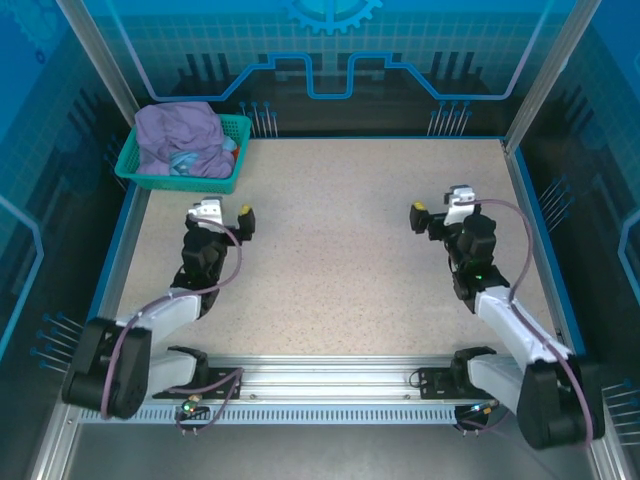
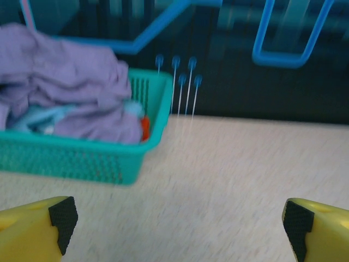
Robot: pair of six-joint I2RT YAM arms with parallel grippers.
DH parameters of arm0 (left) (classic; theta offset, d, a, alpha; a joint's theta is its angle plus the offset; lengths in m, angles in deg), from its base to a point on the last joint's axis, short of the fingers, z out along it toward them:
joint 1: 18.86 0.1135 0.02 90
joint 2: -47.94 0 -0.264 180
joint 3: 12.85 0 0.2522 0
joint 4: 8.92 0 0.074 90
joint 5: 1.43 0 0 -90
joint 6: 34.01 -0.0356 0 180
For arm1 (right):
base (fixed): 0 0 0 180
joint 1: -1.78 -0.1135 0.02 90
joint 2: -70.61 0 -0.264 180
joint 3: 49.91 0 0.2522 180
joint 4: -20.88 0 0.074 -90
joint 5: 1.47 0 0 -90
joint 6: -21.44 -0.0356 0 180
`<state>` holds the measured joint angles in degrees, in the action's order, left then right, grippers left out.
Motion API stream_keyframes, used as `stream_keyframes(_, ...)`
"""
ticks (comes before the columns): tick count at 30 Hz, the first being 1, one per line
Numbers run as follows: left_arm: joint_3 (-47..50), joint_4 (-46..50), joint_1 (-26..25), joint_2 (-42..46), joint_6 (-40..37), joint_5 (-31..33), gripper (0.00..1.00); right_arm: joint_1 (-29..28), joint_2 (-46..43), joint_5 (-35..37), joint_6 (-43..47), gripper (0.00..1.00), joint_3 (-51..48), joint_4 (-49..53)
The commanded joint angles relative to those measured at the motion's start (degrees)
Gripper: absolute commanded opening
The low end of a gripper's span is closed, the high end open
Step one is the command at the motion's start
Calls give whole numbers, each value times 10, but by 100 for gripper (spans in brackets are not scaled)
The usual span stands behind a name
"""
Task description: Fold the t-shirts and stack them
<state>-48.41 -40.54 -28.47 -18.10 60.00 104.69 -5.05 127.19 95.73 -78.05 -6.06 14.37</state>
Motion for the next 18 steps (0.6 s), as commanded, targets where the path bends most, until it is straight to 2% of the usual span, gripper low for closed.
stream_keyframes(1, -54, 21, -4, 31, 146, 20, 99, 6, -33, 4, -146, 100, 55, 217)
stream_keyframes(3, -105, 121, 0, 37, 265, 53, 99, 39, -70, -89, -182, 100, 31, 209)
stream_keyframes(4, -133, 169, 19, 39, 290, 27, 99, 51, -95, -95, -226, 100, 8, 188)
stream_keyframes(5, -172, 236, 60, 34, 314, -41, 99, 61, -120, -99, -262, 100, -15, 161)
stream_keyframes(7, -275, 389, 134, -9, 372, -138, 99, 65, -144, -126, -261, 100, -22, 154)
stream_keyframes(9, -374, 485, 179, -64, 370, -189, 99, 51, -125, -161, -259, 99, -4, 169)
stream_keyframes(11, -447, 542, 195, -112, 362, -213, 99, -3, -86, -173, -250, 97, 15, 165)
stream_keyframes(13, -533, 618, 195, -166, 362, -190, 99, -104, -35, -114, -217, 97, 48, 186)
stream_keyframes(16, -673, 740, 195, -285, 375, -176, 99, -260, 87, -12, -143, 99, 135, 243)
stream_keyframes(18, -786, 833, 191, -388, 371, -178, 99, -307, 171, -8, -125, 100, 186, 273)
